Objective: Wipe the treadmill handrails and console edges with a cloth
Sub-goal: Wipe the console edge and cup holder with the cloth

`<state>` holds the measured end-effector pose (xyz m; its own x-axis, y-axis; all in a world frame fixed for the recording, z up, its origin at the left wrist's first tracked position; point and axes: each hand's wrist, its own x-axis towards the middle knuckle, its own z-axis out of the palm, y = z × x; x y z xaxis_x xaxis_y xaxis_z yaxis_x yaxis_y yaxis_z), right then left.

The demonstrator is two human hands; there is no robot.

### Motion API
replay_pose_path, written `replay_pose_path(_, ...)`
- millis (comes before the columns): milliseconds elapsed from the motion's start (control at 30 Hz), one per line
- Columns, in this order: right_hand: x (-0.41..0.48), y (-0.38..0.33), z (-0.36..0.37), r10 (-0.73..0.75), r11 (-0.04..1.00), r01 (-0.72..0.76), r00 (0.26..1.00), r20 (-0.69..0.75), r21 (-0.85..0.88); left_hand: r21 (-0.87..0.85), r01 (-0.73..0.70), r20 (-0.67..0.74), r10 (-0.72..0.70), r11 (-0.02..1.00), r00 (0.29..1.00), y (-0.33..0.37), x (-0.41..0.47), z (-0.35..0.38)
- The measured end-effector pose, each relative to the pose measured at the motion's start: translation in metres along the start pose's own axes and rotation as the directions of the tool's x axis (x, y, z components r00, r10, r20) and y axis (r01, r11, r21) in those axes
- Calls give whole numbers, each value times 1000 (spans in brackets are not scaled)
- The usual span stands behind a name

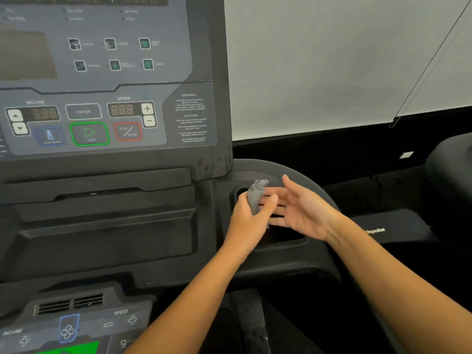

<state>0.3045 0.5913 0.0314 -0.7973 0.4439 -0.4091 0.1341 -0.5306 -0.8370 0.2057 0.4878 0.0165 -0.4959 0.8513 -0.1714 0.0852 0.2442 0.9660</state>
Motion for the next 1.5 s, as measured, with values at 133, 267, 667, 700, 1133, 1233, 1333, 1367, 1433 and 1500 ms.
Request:
replay_pose_path(133,-7,-10,-14,-148,979,127,980,-135,-157,-327,186,-12,-200,927,980,-2,20,17)
replay_pose_path(267,-3,-15,-33,-493,737,167,796,-351,-655,-528,426,-41,-523,735,851,-9,37,37)
replay_pose_path(667,-6,14,-54,-592,480,52,756,-280,-875,-302,485,7,-506,821,862,-30,77,103)
replay_pose_path(700,-5,16,-55,-595,473,51,755,-276,-879,-237,508,42,-513,829,857,-31,73,105)
replay_pose_path(1133,0,26,-65,-587,452,-8,750,-305,-892,-169,473,25,-476,865,879,9,63,65)
replay_pose_path(1233,0,28,-65,-594,444,-9,746,-301,-896,80,426,82,-432,901,898,2,48,74)
replay_pose_path(1333,0,28,-64,-596,416,-14,751,-284,-909,276,316,121,-359,908,925,-2,41,73)
replay_pose_path(1367,1,29,-63,-598,402,-19,752,-278,-915,312,291,134,-345,904,929,-2,40,70)
replay_pose_path(1433,1,30,-62,-604,379,-24,751,-267,-925,392,248,182,-339,886,923,0,36,65)
replay_pose_path(1500,2,31,-62,-612,364,-28,746,-262,-931,467,192,240,-333,863,912,4,33,58)
